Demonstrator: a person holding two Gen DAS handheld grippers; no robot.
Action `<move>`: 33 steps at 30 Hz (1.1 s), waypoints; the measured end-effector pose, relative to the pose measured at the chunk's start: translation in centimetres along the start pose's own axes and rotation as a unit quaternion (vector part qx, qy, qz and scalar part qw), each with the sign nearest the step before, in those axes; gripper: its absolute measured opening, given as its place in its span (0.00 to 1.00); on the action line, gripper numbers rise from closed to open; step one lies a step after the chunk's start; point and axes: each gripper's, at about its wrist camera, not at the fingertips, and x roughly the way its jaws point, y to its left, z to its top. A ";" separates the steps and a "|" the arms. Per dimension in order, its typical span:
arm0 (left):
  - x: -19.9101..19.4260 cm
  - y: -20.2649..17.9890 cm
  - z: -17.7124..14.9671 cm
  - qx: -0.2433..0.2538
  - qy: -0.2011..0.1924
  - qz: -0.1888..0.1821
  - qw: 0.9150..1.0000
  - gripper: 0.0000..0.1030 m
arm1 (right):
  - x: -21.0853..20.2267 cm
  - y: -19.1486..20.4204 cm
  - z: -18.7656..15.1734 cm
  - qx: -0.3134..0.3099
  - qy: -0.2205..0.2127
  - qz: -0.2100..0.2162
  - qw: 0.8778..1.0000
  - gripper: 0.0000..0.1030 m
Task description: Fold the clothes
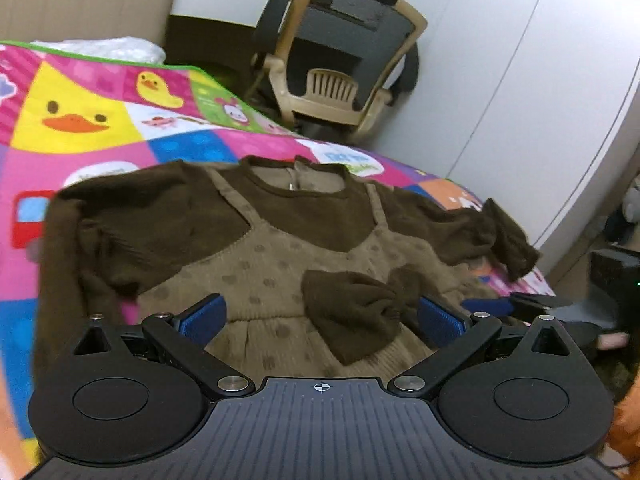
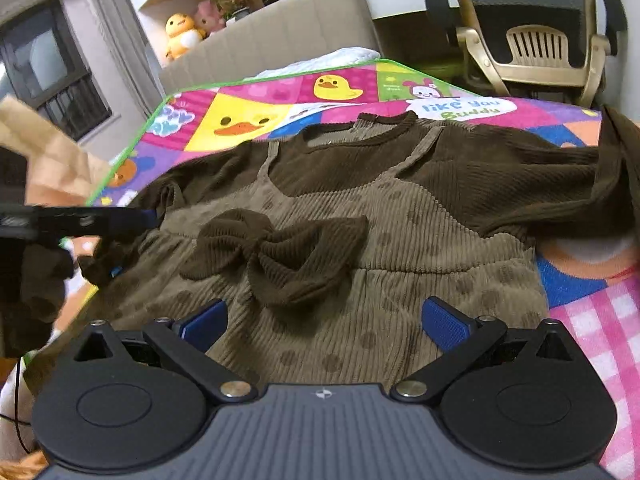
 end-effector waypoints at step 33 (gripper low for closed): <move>2.3 2.3 -2.4 -0.014 -0.034 0.036 0.999 1.00 | -2.6 2.8 16.5 -0.112 -0.181 -0.109 0.971 0.07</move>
